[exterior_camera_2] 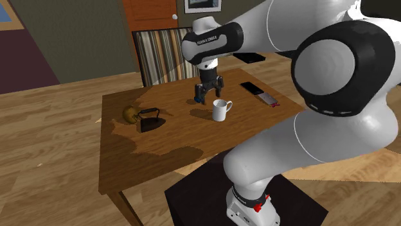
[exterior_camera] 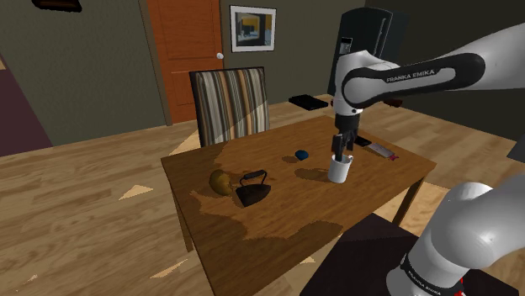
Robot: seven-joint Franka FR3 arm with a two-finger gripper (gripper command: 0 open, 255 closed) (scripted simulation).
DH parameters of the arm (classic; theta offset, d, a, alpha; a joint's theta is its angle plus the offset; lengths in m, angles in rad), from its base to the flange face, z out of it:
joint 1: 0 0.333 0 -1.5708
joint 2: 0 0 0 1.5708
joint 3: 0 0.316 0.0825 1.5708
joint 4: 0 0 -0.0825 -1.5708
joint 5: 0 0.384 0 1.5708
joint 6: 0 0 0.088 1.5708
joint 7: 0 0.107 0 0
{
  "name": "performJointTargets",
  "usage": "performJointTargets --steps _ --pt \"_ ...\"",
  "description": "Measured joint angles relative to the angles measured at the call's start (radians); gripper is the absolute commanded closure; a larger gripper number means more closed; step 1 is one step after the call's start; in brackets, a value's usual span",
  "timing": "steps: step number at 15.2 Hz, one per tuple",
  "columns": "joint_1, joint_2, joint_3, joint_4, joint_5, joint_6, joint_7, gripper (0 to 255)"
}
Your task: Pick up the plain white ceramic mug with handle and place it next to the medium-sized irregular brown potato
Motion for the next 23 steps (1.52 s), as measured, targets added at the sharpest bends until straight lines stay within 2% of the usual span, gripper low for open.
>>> performJointTargets --steps 8,16,22,23 --pt "-0.036 0.265 -0.109 0.045 -0.020 0.207 -0.130 0" --pt "-0.043 0.330 -0.127 -0.003 -0.021 0.319 -0.144 0" --pt "-0.043 0.336 -0.128 -0.009 -0.022 0.332 -0.144 0" --pt "-0.043 0.336 -0.128 -0.009 -0.022 0.332 -0.144 255"
